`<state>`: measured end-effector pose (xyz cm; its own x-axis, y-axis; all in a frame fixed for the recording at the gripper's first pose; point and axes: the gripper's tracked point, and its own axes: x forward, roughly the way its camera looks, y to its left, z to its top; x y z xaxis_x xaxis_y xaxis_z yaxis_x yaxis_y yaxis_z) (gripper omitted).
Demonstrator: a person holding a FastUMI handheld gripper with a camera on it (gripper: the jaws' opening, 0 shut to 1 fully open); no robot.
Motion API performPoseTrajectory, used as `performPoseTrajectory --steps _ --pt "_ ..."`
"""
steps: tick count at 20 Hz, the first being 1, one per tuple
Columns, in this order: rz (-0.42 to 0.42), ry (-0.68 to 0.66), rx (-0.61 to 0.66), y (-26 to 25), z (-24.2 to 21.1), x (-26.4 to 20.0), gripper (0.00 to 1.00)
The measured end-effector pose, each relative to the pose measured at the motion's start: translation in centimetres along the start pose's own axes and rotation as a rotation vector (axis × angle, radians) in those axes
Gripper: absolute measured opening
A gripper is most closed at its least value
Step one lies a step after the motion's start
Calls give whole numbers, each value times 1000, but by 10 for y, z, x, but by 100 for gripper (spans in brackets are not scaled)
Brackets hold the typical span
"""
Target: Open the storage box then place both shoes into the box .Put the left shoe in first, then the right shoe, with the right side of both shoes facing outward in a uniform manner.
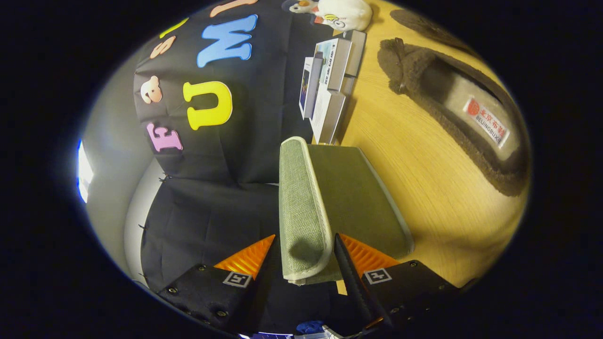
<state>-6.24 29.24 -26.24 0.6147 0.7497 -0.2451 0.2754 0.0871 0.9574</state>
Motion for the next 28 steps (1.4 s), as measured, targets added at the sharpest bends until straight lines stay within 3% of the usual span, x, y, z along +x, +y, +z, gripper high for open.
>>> performPoseTrajectory --steps 1,3,5,7,14,18,21,22,28 --pt "-1 15 9 -1 -2 0 72" --pt "-9 -5 27 -5 6 -3 37" --pt "9 13 12 -3 0 5 36" --pt "33 -1 45 4 11 -10 7" --pt "27 45 -186 37 3 -17 7" --pt "-36 76 -204 30 6 -8 7" --pt "-36 50 -199 34 7 2 7" --pt "-51 48 -222 31 8 2 0" --pt "-32 78 -287 71 -5 0 0"
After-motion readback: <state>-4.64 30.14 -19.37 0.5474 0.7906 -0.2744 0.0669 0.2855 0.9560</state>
